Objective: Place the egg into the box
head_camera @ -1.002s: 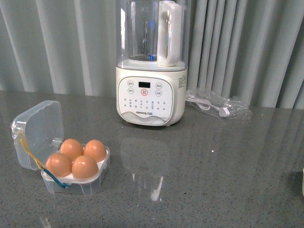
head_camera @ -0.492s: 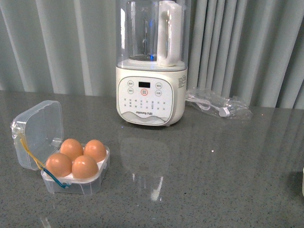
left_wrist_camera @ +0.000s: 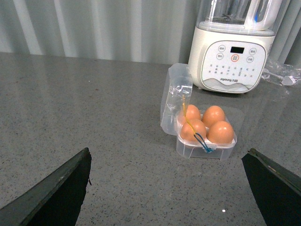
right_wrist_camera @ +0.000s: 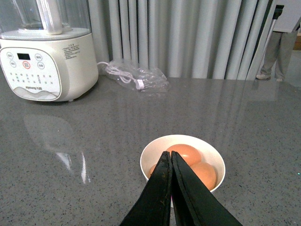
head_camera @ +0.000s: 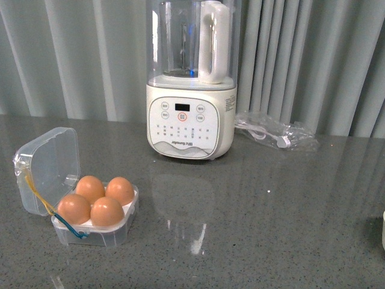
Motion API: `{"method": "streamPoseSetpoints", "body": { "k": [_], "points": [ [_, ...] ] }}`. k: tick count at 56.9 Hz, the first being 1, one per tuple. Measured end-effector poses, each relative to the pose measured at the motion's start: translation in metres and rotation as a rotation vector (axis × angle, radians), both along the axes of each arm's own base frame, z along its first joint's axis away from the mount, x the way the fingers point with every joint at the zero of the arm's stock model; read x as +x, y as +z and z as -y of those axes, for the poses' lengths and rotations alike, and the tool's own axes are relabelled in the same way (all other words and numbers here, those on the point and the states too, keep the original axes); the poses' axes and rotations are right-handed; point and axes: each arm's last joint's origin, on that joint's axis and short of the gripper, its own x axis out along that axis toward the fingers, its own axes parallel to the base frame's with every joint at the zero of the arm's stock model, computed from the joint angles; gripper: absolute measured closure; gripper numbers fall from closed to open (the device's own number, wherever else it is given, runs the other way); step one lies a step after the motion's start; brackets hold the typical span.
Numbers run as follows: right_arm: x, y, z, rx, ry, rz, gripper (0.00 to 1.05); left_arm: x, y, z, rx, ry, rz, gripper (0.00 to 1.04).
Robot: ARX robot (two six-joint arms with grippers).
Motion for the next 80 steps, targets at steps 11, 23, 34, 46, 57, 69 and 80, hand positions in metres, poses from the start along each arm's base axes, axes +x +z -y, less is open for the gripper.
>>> {"method": "streamPoseSetpoints", "body": {
  "k": [11, 23, 34, 46, 57, 69, 80],
  "points": [
    [-0.004, 0.000, 0.000, 0.000, 0.000, 0.002, 1.02, 0.000, 0.000, 0.000, 0.000, 0.000, 0.000, 0.07],
    [-0.007, 0.000, 0.000, 0.000, 0.000, 0.002, 1.02, 0.000, 0.000, 0.000, 0.000, 0.000, 0.000, 0.07],
    [-0.018, -0.003, 0.000, 0.000, 0.000, -0.002, 1.02, 0.000, 0.000, 0.000, 0.000, 0.000, 0.000, 0.07],
    [-0.018, -0.003, 0.000, 0.000, 0.000, -0.005, 1.02, 0.000, 0.000, 0.000, 0.000, 0.000, 0.001, 0.07],
    [-0.018, -0.003, 0.000, -0.002, 0.000, -0.005, 0.78, 0.000, 0.000, 0.000, 0.000, 0.000, 0.001, 0.07],
    [-0.018, -0.003, 0.000, -0.002, 0.000, -0.005, 0.41, 0.000, 0.000, 0.000, 0.000, 0.000, 0.001, 0.07],
    [-0.018, -0.003, 0.000, -0.002, 0.000, -0.005, 0.09, 0.000, 0.000, 0.000, 0.000, 0.000, 0.001, 0.07]
  ]
}}
